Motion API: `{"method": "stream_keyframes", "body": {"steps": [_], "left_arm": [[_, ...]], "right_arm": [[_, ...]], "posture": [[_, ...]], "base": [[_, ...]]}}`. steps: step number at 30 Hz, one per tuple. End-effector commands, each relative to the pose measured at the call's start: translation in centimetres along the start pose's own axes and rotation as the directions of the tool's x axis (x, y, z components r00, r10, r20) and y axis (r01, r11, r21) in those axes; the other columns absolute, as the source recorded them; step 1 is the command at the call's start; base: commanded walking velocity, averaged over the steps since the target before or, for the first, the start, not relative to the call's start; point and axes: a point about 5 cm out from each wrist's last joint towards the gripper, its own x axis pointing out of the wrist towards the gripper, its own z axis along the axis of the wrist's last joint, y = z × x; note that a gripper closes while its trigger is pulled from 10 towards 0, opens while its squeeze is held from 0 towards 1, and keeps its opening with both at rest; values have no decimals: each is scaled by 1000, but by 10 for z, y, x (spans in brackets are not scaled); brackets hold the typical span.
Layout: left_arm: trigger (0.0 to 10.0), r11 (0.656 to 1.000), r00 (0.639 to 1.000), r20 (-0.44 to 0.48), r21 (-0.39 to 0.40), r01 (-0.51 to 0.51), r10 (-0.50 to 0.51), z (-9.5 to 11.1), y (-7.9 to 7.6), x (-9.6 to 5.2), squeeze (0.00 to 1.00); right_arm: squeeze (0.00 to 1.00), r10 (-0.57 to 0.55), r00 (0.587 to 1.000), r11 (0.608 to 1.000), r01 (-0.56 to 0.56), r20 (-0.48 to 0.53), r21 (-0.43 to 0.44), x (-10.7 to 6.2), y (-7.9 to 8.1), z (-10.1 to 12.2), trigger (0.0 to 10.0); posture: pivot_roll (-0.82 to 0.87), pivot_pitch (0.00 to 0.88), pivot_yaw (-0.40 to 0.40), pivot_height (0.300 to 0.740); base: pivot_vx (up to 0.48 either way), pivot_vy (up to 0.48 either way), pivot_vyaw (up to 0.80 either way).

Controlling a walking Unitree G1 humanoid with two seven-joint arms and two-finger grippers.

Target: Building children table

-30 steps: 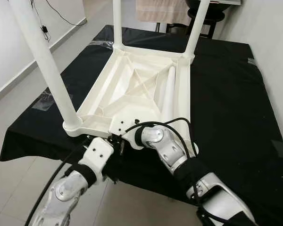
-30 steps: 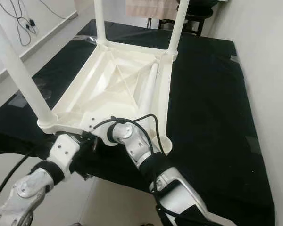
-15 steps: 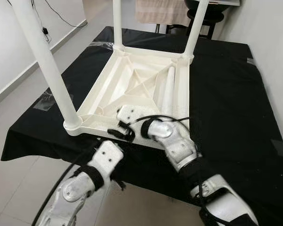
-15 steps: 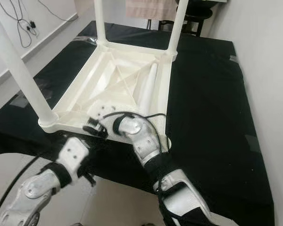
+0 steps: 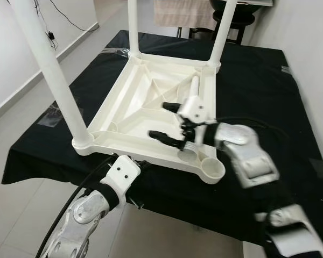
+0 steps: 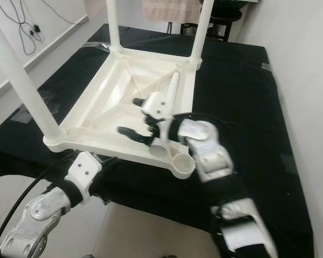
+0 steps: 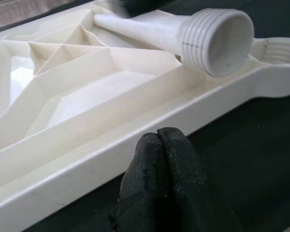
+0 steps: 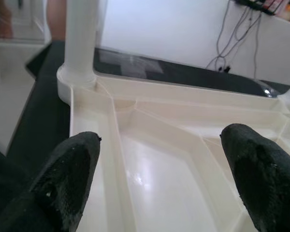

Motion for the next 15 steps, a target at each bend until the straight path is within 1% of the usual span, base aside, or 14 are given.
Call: {"method": "stream_keyframes", "body": {"steps": [1,2,3,5,7,9,10,11,12,14,15], "left_arm": [[10000,1000,1000,-9,0,-5,5,-5,3,2,0],[10000,1000,1000,-6,-2,-3,3,-5,3,3,0],[10000,1000,1000,-4,-3,-1,1,-5,3,4,0],[10000,1000,1000,-4,-4,0,0,-4,3,4,0],[10000,1000,1000,-4,-4,-3,3,-4,5,5,0],[10000,1000,1000,-4,-4,-4,4,-4,5,6,0],[10000,1000,1000,-7,-2,-4,4,-5,6,5,0],[10000,1000,1000,-7,-2,-4,4,-5,6,5,0],[10000,1000,1000,-9,-1,-4,4,-5,6,5,0],[10000,1000,1000,-9,-1,-4,4,-5,6,5,0],[10000,1000,1000,-11,0,-2,2,-5,6,5,0]], "right_arm": [[0,-7,999,1000,6,-44,-17,-35,-3,-3,10000],[0,-18,998,1000,17,-53,-21,-43,-2,-3,10000],[0,-26,998,999,25,-52,-20,-45,-2,-3,10000],[0,-31,998,999,30,-52,-20,-46,-1,-2,10000],[0,-52,995,998,49,-82,-44,-48,4,-6,10000],[0,-57,994,997,53,-90,-51,-49,5,-7,10000],[0,-59,990,997,52,-124,-59,-53,11,-12,10000],[0,-59,990,997,52,-124,-59,-53,11,-12,10000],[0,-58,988,997,49,-147,-63,-57,15,-15,10000],[0,-58,988,997,49,-147,-63,-57,15,-15,10000],[0,-65,983,996,54,-169,-68,-59,18,-18,10000]], "posture": [[43,98,-17,740],[39,96,-15,740],[39,96,-15,740],[39,96,-15,740],[35,96,-7,740],[35,96,-7,740],[32,98,1,740],[32,98,1,740],[32,98,1,740],[32,98,1,740],[29,99,3,740]], "base": [[0,0,0],[0,0,0],[0,0,0],[0,0,0],[0,0,0],[0,0,0],[0,0,0],[0,0,0],[0,0,0],[0,0,0],[0,0,0]]}}
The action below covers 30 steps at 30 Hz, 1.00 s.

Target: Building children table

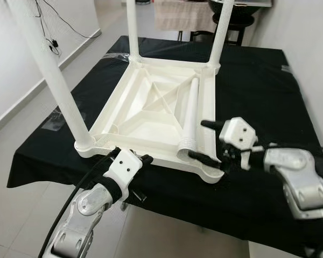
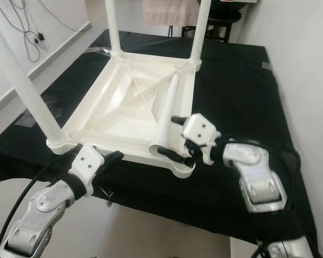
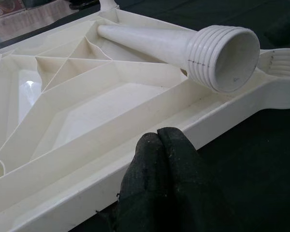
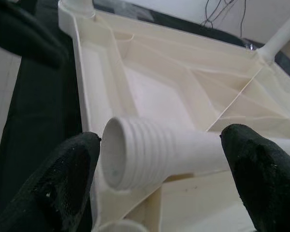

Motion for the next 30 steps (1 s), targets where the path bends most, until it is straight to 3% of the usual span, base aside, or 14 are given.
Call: {"method": "stream_keyframes", "body": {"steps": [1,7,12,23,30], "left_arm": [[10000,1000,1000,-22,-3,6,-6,-5,0,-2,0],[10000,1000,1000,-21,0,13,-13,-6,1,-1,0],[10000,1000,1000,-21,0,6,-6,-7,1,0,0],[10000,1000,1000,-20,-2,1,-1,-8,1,1,0],[10000,1000,1000,-22,-1,1,-1,-10,2,0,0]], "right_arm": [[0,-4,1000,1000,4,-10,-23,-2,0,3,10000],[0,-29,998,1000,28,-54,-7,0,9,1,10000],[0,-100,990,995,101,-103,0,7,6,-5,10000],[0,-108,985,994,109,-131,-2,10,8,-8,10000],[0,-280,912,953,302,-298,30,16,8,-21,10000]], "posture": [[29,99,3,740],[27,103,-2,740],[28,105,-7,740],[27,108,-12,740],[25,110,-14,740]], "base": [[0,0,0],[0,0,0],[0,0,0],[0,0,0],[0,0,0]]}}
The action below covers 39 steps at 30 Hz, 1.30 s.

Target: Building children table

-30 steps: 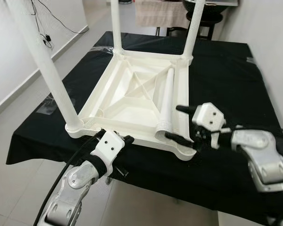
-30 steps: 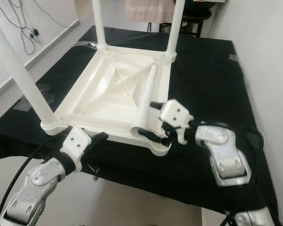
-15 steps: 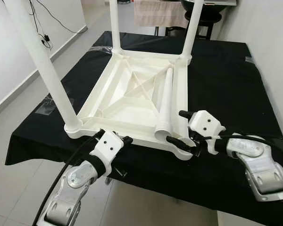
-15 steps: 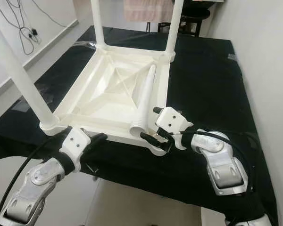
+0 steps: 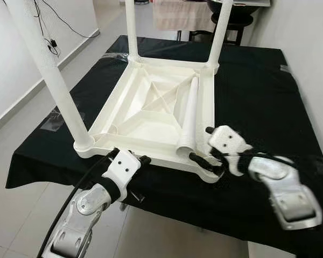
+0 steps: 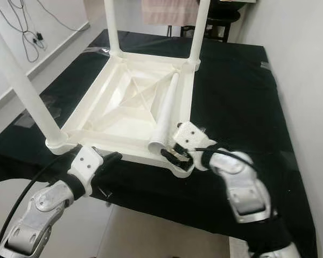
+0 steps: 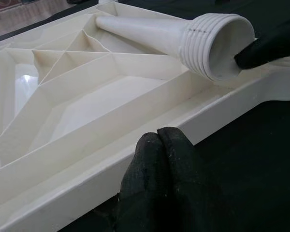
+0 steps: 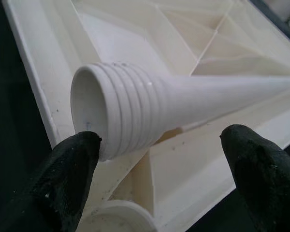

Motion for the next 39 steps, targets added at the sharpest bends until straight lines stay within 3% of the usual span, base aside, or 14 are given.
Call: {"method": "stream_keyframes", "body": {"steps": [1,6,7,10,14,21,29,30,32,33,39], "left_arm": [[10000,1000,1000,-7,4,1,-1,-3,0,0,0],[10000,1000,1000,-8,4,2,-1,-3,1,-1,0],[10000,1000,1000,-8,3,3,-3,-3,1,-1,0],[10000,1000,1000,-8,3,4,-4,-3,1,-1,0],[10000,1000,1000,-7,3,4,-4,-3,1,0,0],[10000,1000,1000,-5,1,1,-1,-3,0,0,0],[10000,1000,1000,-3,-1,2,-2,-2,0,1,0],[10000,1000,1000,-3,-2,2,-2,-1,0,1,0],[10000,1000,1000,-3,-2,2,-2,-1,0,1,0],[10000,1000,1000,-2,-2,0,0,-1,-1,1,0],[10000,1000,1000,-1,0,-6,6,0,-1,1,0]], "right_arm": [[0,-90,993,996,91,-72,0,-3,-9,-9,10000],[0,-156,982,983,166,-110,84,-3,-6,-12,10000],[0,-219,969,960,236,-117,152,-3,-7,-11,10000],[0,-260,959,944,278,-114,179,-3,-11,-9,10000],[0,-346,933,916,359,-104,178,-4,-26,-4,10000],[0,-395,913,895,407,-101,181,-4,-32,5,10000],[0,-375,922,904,386,-92,181,12,-14,11,10000],[0,-386,918,903,397,-95,166,17,-12,9,9255],[0,-394,914,901,404,-96,154,21,-11,8,9255],[0,-422,902,892,431,-93,134,29,-11,6,0],[0,-465,882,871,471,-79,139,35,-17,7,0]], "posture": [[25,110,-14,740],[23,112,-12,740],[21,114,-10,740],[21,114,-10,740],[21,112,-12,740],[19,112,-12,740],[24,115,-13,740],[28,116,-14,740],[30,116,-15,740],[36,116,-16,740],[43,116,-20,740]], "base": [[0,0,0],[0,0,0],[0,0,0],[0,0,0],[0,0,0],[0,0,0],[0,0,0],[0,0,0],[0,0,0],[0,0,0],[0,0,0]]}}
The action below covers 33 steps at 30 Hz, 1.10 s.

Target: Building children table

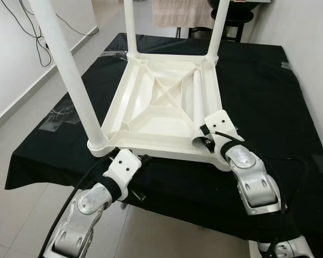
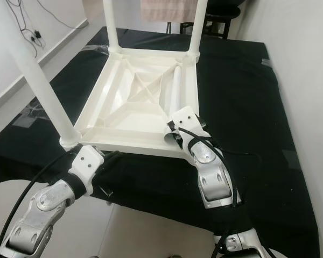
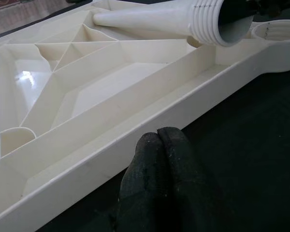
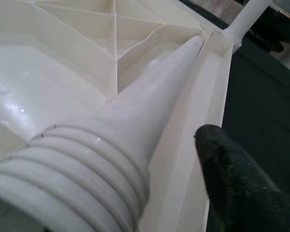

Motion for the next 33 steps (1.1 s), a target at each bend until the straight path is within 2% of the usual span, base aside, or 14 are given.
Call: {"method": "stream_keyframes", "body": {"steps": [1,6,9,12,17,19,20,23,24,26,27,28,29,33], "left_arm": [[10000,1000,1000,-14,2,-1,1,-2,-1,-1,0],[10000,1000,1000,-14,2,-1,1,-2,-1,-1,0],[10000,1000,1000,-13,4,0,0,-2,-1,0,0],[10000,1000,1000,-7,7,-7,7,-1,0,0,0],[10000,1000,1000,-5,9,-15,15,0,1,1,0],[10000,1000,1000,-7,11,-23,23,0,2,2,0],[10000,1000,1000,-7,11,-23,23,0,2,2,0],[10000,999,999,-9,1,-41,41,2,5,6,0],[10000,999,999,-9,1,-41,41,2,5,6,0],[10000,999,999,-15,-19,-47,47,3,7,8,0],[10000,998,999,-17,-26,-48,48,3,7,9,0],[10000,998,999,-17,-26,-48,48,3,7,9,0],[10000,998,997,-47,-29,-56,55,1,8,10,0],[10000,997,994,-84,-35,-67,64,-2,9,11,0]], "right_arm": [[0,-42,999,999,42,17,11,2,-5,1,0],[0,-53,998,998,53,25,17,2,-8,2,0],[0,-80,996,995,77,48,61,-3,-20,1,0],[0,-104,991,985,91,84,146,-12,-40,-3,0],[0,-107,989,980,88,100,176,-16,-49,-4,0],[0,-115,981,966,75,156,246,-21,-63,-2,0],[0,-115,981,966,75,156,246,-21,-63,-2,0],[0,-154,949,902,21,276,431,-30,-91,9,0],[0,-154,949,902,21,276,431,-30,-91,9,0],[0,-177,920,841,-43,349,539,-35,-99,18,0],[0,-181,910,822,-68,372,565,-36,-101,21,0],[0,-181,910,822,-68,372,565,-36,-101,21,0],[0,-172,902,787,-116,397,606,-37,-97,24,10000],[0,-159,903,769,-142,400,624,-35,-89,24,10000]], "posture": [[43,116,-20,740],[39,112,-21,740],[30,106,-18,740],[26,101,-15,740],[26,101,-15,740],[21,96,-11,740],[21,96,-11,740],[18,92,-1,740],[18,92,-1,740],[17,93,3,740],[17,93,3,740],[17,93,3,740],[19,96,5,740],[21,97,4,740]], "base": [[0,0,0],[0,0,0],[0,0,0],[0,0,0],[0,0,0],[0,0,0],[0,0,0],[0,0,0],[0,0,0],[0,0,0],[0,0,0],[0,0,0],[0,0,0],[-360,0,0]]}}
